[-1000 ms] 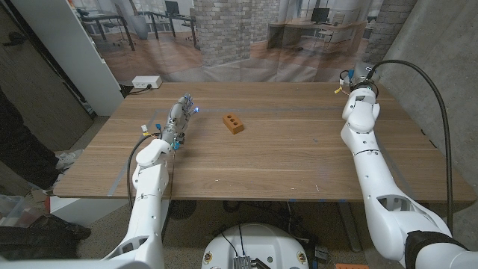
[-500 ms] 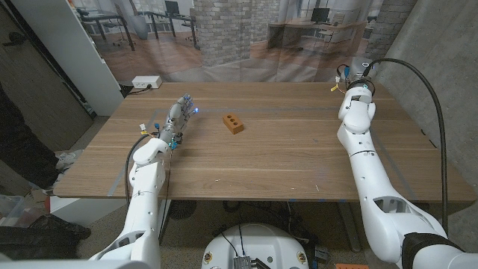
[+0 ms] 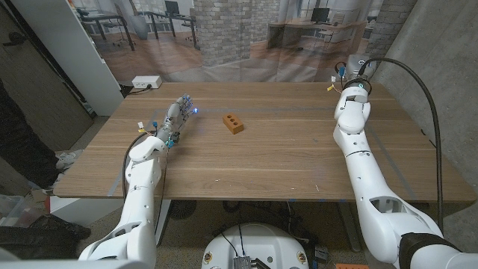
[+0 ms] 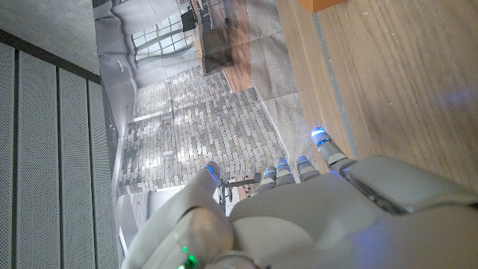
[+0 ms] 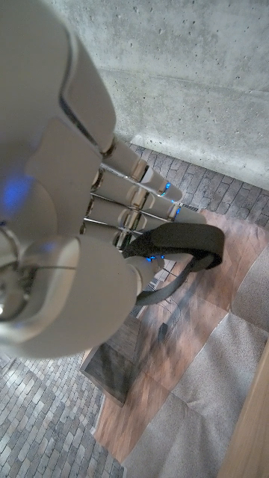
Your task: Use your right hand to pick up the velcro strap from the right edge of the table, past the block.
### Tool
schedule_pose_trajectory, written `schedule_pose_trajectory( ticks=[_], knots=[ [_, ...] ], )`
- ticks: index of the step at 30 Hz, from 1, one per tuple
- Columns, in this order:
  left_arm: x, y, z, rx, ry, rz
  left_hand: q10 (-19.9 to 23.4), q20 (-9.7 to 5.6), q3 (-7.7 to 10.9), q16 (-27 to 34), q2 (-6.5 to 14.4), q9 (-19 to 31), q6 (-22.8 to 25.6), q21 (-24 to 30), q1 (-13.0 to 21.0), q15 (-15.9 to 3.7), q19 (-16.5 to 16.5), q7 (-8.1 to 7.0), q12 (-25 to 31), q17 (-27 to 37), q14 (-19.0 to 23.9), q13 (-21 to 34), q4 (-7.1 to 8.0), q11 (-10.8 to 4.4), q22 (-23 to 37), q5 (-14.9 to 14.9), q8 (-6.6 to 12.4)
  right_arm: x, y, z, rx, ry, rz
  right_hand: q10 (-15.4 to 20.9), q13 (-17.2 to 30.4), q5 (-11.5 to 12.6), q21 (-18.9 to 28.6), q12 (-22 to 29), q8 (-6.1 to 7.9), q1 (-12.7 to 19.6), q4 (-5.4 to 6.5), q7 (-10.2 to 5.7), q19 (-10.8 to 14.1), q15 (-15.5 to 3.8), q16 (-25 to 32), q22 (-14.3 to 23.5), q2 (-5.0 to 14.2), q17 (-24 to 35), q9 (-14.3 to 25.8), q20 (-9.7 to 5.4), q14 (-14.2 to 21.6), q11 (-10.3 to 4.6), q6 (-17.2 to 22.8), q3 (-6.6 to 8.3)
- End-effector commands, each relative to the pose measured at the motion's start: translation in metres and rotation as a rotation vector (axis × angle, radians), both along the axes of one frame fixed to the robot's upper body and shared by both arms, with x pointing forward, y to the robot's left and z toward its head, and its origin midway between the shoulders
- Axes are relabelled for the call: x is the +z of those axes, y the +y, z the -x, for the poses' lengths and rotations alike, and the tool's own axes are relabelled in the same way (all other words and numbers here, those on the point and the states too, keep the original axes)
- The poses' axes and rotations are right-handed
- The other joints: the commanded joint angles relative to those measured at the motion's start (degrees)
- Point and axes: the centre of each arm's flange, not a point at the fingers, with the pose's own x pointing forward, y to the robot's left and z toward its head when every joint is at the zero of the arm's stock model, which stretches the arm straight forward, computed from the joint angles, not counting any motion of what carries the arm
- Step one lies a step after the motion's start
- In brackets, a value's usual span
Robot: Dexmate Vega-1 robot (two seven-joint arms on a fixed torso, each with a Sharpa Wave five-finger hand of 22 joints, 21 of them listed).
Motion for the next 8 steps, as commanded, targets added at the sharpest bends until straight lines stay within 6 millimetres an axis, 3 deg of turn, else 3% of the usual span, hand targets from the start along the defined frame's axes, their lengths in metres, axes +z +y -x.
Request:
schedule_pose_trajectory(
  ticks=[1, 8],
  knots=[
    [0.002, 0.015, -0.014, -0.03, 0.026, -0.034, -0.5, 0.35, -0.09, 0.0, -0.1, 0.2, -0.3, -0.1, -0.2, 0.11, -1.2, 0.14, 0.2, 0.1, -1.4, 0.2, -0.2, 0.15, 0.3, 0.5, 0.19, -0.002, 0.011, -0.002, -0.051, 0.015, 0.013, 0.2, 0.0, 0.3, -0.1, 0.4, 0.59, 0.8, 0.34, -1.05, -0.1, -5.76, -0.2, 0.3, 0.21, 0.2, 0.1, -5.65, 0.7, -0.45, 1.0, -0.07],
    [-0.005, 0.008, -0.031, -0.058, 0.073, -0.041, -0.6, 0.36, -0.1, 0.0, 0.0, 0.2, -0.5, -0.2, -0.2, 0.14, -1.2, 0.17, 0.2, 0.1, -1.5, 0.2, -0.2, 0.19, 0.3, 0.5, 0.14, -0.01, 0.016, 0.0, -0.044, 0.007, 0.019, 0.3, 0.0, 0.4, -0.2, 0.4, 0.74, 0.8, 0.32, -0.99, -0.3, -5.81, -0.3, 0.3, 0.19, 0.4, 0.0, -5.56, 0.8, -0.62, 1.1, -0.1]
  ],
)
